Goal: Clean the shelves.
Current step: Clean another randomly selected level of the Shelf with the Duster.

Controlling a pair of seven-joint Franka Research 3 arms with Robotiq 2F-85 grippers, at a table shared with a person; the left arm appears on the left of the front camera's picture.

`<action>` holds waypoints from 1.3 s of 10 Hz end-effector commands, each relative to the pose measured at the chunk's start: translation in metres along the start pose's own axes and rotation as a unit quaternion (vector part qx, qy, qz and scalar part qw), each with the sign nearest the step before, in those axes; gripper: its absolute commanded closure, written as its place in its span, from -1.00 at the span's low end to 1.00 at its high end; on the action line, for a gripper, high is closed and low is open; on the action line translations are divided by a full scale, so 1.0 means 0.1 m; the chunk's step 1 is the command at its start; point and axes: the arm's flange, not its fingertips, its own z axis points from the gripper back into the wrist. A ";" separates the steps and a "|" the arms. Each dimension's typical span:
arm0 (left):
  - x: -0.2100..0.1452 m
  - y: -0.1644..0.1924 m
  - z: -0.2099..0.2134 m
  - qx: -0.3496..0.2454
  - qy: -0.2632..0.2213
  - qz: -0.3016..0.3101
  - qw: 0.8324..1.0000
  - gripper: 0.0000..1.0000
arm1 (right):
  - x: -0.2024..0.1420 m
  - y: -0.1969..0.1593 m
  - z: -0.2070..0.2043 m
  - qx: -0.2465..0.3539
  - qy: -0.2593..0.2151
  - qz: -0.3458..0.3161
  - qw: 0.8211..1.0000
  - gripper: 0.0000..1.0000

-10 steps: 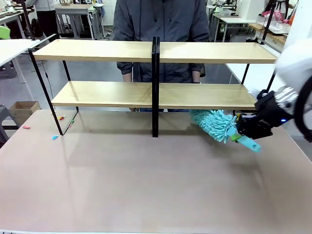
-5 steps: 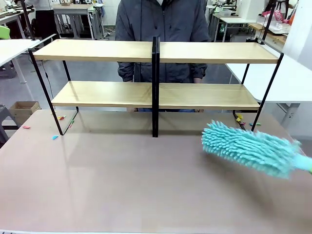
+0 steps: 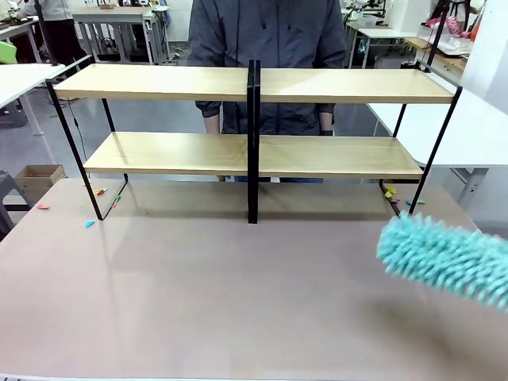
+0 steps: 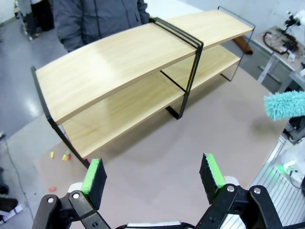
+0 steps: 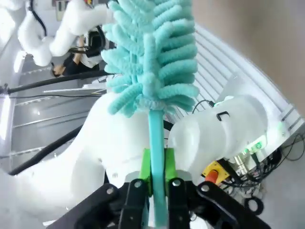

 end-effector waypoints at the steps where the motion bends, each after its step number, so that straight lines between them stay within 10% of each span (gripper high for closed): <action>1: -0.01 -0.01 0.00 0.001 0.004 0.001 1.000 -1.00 | 0.06 -0.01 0.50 0.031 -0.004 0.082 0.996 0.74; 11: -0.01 -0.01 0.00 0.001 0.004 0.001 1.000 -1.00 | -0.01 -0.02 0.28 0.013 -0.009 0.041 0.999 0.74; 13: -0.01 -0.01 0.00 0.001 0.004 0.001 1.000 -1.00 | -0.53 -0.05 0.86 0.000 -0.114 0.032 0.993 0.74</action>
